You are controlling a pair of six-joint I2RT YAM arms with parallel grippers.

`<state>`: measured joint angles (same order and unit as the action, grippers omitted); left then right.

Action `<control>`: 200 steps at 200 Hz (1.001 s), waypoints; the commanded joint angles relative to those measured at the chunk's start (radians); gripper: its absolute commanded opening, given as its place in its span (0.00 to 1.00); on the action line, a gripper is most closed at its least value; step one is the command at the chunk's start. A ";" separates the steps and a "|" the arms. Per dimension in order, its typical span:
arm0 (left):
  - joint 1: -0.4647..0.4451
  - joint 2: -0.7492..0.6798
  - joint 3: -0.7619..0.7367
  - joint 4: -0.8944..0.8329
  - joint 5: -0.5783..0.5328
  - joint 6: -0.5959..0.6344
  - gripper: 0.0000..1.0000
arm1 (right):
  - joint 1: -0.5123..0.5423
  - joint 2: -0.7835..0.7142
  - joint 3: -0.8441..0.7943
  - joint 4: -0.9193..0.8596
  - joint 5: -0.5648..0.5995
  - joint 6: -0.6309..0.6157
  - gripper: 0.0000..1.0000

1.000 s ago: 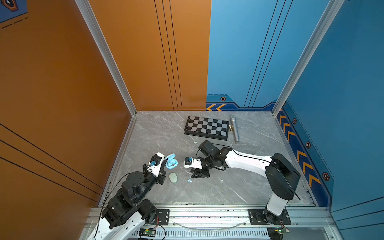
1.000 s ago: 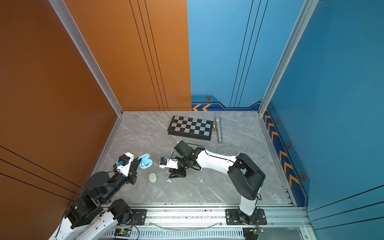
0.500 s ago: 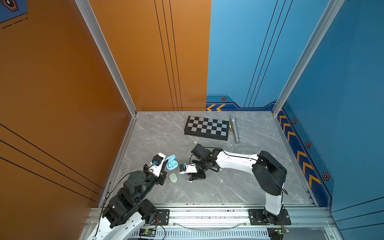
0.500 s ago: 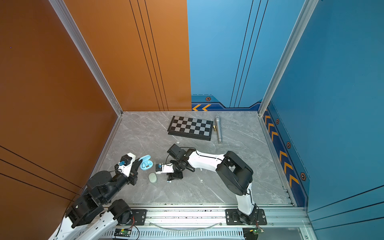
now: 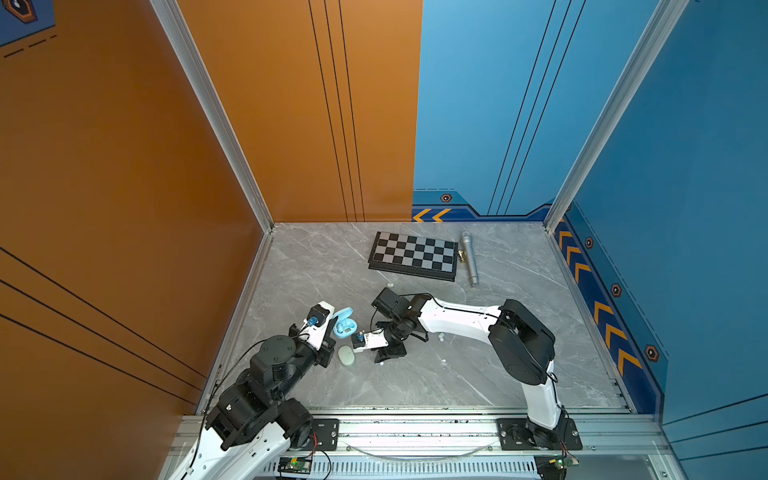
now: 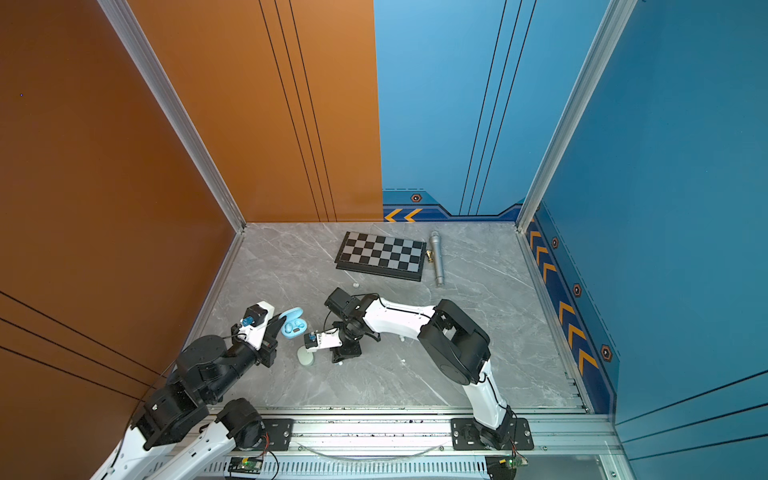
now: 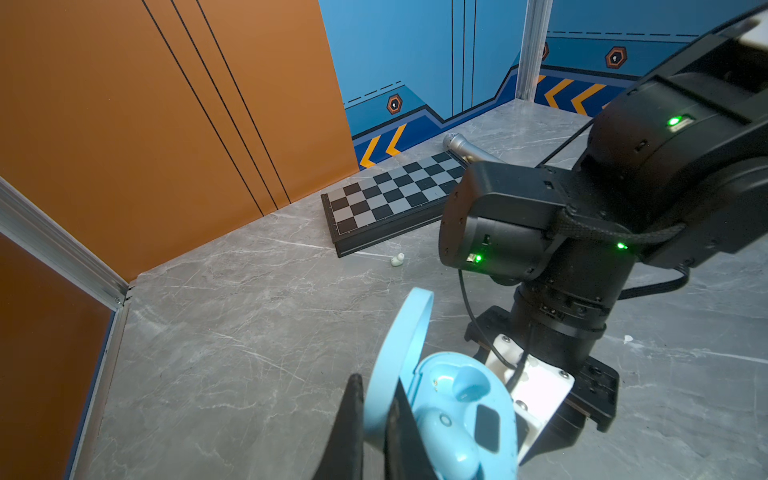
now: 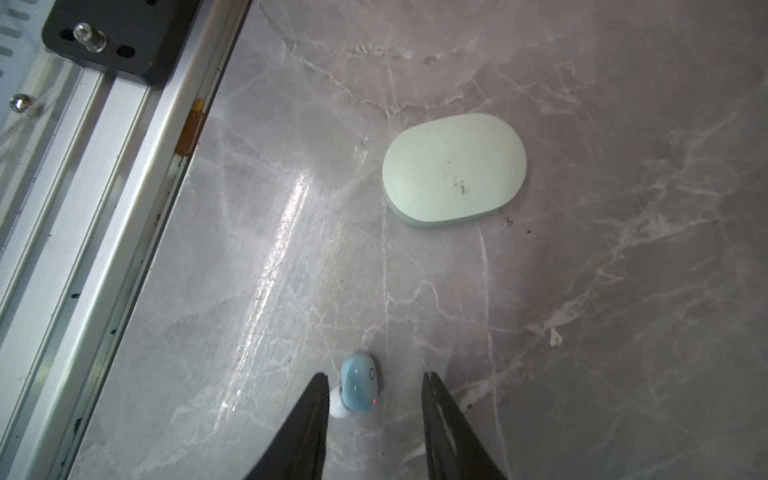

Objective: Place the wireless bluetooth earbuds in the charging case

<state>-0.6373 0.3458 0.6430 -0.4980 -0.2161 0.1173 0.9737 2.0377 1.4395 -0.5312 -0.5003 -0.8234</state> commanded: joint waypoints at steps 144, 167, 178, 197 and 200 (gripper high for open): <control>0.044 0.128 0.080 0.064 0.061 0.047 0.00 | 0.017 0.113 0.110 -0.103 0.103 -0.038 0.32; 0.049 0.133 0.081 0.068 0.064 0.049 0.00 | 0.015 0.105 0.103 -0.102 0.110 -0.033 0.26; 0.051 0.136 0.078 0.074 0.064 0.048 0.00 | 0.012 0.099 0.099 -0.101 0.114 -0.027 0.23; 0.053 0.143 0.075 0.087 0.070 0.048 0.00 | 0.011 0.086 0.089 -0.098 0.123 -0.026 0.19; 0.054 0.144 0.074 0.089 0.070 0.047 0.00 | 0.011 0.083 0.086 -0.098 0.124 -0.025 0.19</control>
<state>-0.5964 0.4812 0.6933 -0.4591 -0.1719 0.1539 0.9874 2.1246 1.5288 -0.5953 -0.4114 -0.8577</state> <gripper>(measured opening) 0.089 0.209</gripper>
